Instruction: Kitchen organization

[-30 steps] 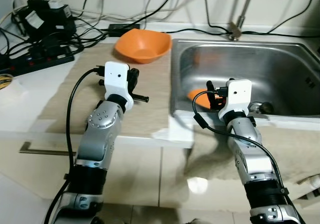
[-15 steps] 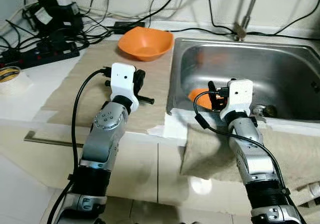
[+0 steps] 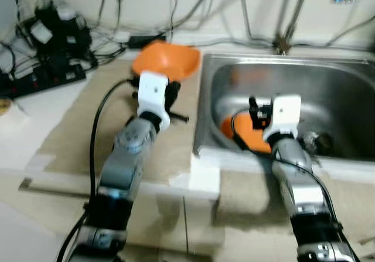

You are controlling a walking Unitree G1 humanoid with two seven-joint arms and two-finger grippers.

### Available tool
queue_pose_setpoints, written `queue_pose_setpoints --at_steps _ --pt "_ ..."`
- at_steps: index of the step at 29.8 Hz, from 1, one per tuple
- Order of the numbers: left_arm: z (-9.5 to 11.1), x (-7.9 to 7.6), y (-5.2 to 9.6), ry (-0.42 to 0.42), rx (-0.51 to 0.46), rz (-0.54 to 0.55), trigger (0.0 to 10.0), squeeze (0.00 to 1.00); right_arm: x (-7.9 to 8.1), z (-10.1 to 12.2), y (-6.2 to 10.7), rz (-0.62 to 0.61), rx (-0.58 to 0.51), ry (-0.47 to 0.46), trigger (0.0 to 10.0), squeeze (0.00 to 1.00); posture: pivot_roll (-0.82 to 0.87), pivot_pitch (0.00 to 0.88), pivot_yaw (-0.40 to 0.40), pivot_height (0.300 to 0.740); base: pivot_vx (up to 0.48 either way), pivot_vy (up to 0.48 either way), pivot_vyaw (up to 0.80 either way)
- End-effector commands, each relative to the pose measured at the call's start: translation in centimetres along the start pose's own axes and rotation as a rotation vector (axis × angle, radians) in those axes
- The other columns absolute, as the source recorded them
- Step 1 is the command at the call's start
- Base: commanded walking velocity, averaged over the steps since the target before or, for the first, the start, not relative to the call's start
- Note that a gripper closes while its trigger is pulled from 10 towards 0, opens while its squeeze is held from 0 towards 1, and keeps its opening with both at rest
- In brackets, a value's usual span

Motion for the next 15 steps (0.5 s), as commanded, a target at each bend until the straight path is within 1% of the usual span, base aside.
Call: queue_pose_setpoints --at_steps 1,9,12,15 --pt "0.35 0.33 0.12 -0.02 -0.012 0.003 10.0 0.0 0.64 0.14 -0.06 0.015 -0.005 -0.005 10.0 0.0 -0.01 0.0 0.032 0.732 0.0 0.0 0.0" --pt "0.31 0.4 0.09 -0.023 -0.003 -0.002 10.0 0.0 0.8 0.0 0.15 0.02 -0.003 -0.004 10.0 0.0 -0.02 0.0 0.032 0.732 0.0 0.0 0.0" --pt "0.32 0.48 -0.17 -0.029 0.021 -0.013 10.0 0.0 0.83 0.02 0.16 0.021 -0.004 -0.004 10.0 0.0 -0.02 0.0 0.032 0.732 0.0 0.0 0.0" --pt "0.36 0.79 -0.76 -0.05 0.06 -0.024 10.0 0.0 0.8 0.05 0.15 0.02 -0.006 -0.004 10.0 0.0 -0.02 0.0 0.033 0.732 0.0 0.0 0.0"
Point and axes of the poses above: a point about 5 cm out from each wrist's last joint towards the gripper, its own y axis pointing back from the gripper into the wrist, its own z axis along the axis of the wrist's last joint, x = y × z, the point moved 3 cm from there along -y, pointing out of the wrist towards the gripper, and after that the axes turned 7 degrees about y, right-handed, at the moved point
